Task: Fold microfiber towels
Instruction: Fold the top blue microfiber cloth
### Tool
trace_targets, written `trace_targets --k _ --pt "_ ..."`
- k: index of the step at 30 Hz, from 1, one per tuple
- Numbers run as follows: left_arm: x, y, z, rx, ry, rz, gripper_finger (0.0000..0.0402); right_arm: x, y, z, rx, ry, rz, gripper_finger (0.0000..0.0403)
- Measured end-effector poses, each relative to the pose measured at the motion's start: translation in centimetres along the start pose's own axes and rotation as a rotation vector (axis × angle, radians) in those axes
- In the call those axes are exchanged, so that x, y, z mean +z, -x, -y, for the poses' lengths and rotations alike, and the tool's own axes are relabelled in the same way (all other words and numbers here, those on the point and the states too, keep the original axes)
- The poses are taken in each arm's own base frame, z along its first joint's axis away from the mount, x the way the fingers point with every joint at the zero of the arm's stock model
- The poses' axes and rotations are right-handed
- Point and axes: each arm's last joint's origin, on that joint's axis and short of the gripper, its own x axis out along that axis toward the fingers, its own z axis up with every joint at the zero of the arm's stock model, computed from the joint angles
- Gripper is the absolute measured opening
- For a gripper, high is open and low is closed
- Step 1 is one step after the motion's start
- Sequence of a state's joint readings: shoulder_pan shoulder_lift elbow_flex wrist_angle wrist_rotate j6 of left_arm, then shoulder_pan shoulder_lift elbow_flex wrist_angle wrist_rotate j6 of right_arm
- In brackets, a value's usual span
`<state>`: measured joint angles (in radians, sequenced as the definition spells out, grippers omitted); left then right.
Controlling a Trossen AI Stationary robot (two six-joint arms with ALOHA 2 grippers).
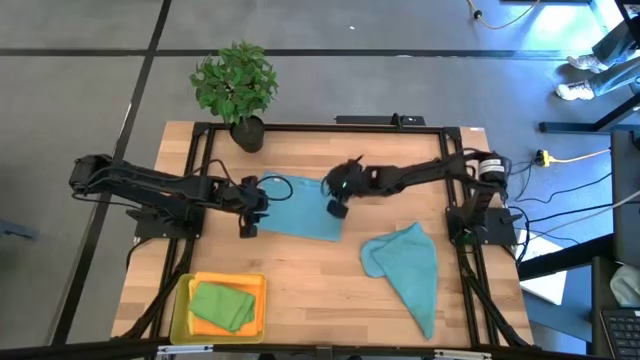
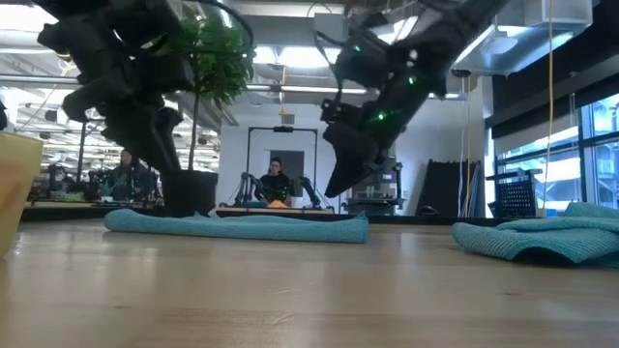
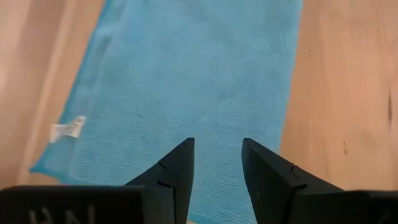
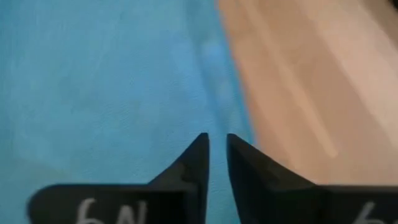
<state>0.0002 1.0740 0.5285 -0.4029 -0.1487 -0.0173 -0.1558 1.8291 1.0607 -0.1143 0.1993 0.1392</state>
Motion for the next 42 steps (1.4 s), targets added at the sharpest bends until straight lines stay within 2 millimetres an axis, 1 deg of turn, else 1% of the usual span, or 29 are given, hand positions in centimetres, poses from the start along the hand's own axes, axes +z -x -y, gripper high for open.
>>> trace_targets --k 3,7,10,16,23,27,33,40,42 --pt "-0.2 -0.4 0.0 -0.024 0.015 -0.033 0.0124 -0.5 -0.6 2.2 0.069 -0.055 0.070 0.0035" --pt "-0.3 -1.7 0.1 -0.066 0.066 -0.078 0.0124 -1.1 -1.2 3.4 0.089 -0.090 0.071 0.0013" --pt "-0.5 -2.7 0.1 -0.068 0.067 -0.127 0.0124 -2.2 -1.4 3.7 0.079 -0.073 0.014 0.0006" --pt "-1.2 -4.4 -0.4 -0.051 0.094 -0.224 0.0124 -3.1 -1.4 3.9 0.048 -0.067 -0.076 0.0007" --pt "-1.6 -5.1 -1.6 0.002 0.110 -0.259 0.0124 -4.2 -1.3 3.9 0.023 -0.084 -0.191 0.0008" --pt "-1.6 -5.1 -2.4 0.082 0.082 -0.264 0.0124 -4.6 -0.9 2.5 0.035 -0.077 -0.230 0.0008" --pt "-1.6 -5.2 -3.4 0.184 0.060 -0.257 0.0124 -5.4 0.0 -1.1 0.089 -0.061 -0.285 0.0008" --pt "-1.0 -5.3 -4.2 0.236 0.030 -0.200 0.0124 -6.6 1.8 -7.4 0.294 -0.093 -0.324 0.0008" --pt "-0.7 -5.2 -4.5 0.242 0.017 -0.194 0.0124 -7.0 2.3 -9.5 0.407 -0.101 -0.323 0.0008"
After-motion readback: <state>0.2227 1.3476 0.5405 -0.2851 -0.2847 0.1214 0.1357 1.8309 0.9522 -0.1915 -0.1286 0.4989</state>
